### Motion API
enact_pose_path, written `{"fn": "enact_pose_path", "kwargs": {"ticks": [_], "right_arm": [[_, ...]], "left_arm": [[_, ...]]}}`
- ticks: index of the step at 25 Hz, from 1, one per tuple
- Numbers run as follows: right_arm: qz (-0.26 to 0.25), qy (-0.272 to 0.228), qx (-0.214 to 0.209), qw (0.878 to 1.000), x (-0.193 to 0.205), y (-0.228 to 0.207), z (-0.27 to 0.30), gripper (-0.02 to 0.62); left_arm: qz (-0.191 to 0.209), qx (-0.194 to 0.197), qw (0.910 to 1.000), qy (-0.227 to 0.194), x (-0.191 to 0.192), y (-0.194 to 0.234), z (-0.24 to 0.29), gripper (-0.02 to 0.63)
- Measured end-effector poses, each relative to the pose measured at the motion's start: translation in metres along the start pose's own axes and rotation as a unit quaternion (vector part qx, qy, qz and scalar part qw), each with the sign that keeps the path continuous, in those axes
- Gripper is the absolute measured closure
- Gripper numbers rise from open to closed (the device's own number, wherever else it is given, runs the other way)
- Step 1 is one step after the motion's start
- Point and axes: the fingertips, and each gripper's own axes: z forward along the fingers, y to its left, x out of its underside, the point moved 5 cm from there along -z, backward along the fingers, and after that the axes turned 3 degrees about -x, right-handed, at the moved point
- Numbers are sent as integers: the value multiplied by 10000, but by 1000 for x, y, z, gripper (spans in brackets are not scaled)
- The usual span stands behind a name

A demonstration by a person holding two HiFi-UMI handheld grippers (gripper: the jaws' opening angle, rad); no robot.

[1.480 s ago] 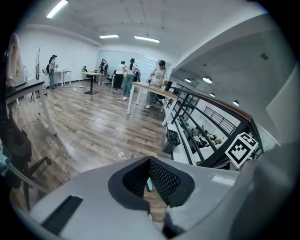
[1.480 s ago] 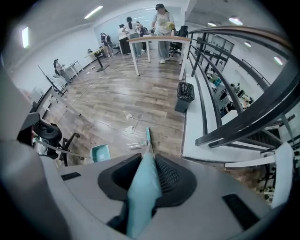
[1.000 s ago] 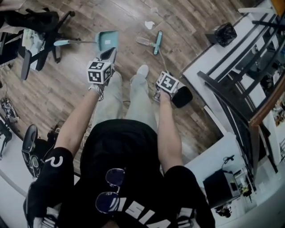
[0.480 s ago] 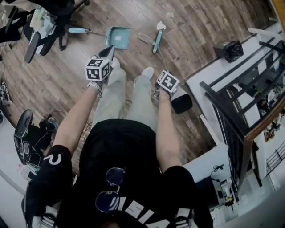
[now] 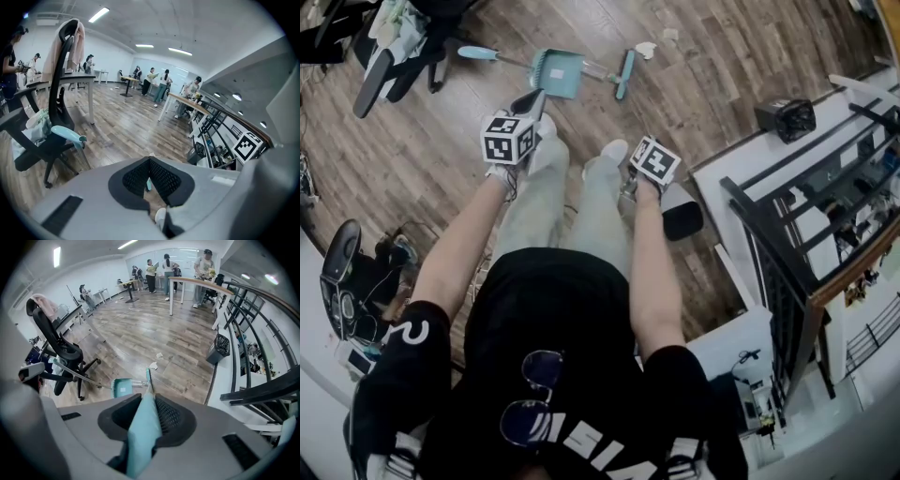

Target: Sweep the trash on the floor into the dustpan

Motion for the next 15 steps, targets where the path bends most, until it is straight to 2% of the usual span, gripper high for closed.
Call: {"fn": "enact_pose_path", "kwargs": {"ticks": [6, 10, 15], "right_arm": [[-203, 31, 322, 9993, -2, 17, 3, 512], [-137, 40, 87, 9999, -4, 41, 10, 512], [-188, 38, 66, 9998, -8, 64, 16, 512]], "left_arm": [[-47, 2, 10000, -37, -4, 18, -2, 609], [-89, 20, 10000, -11, -1, 28, -4, 609], [-144, 47, 9999, 2, 0, 41, -9, 609]]}}
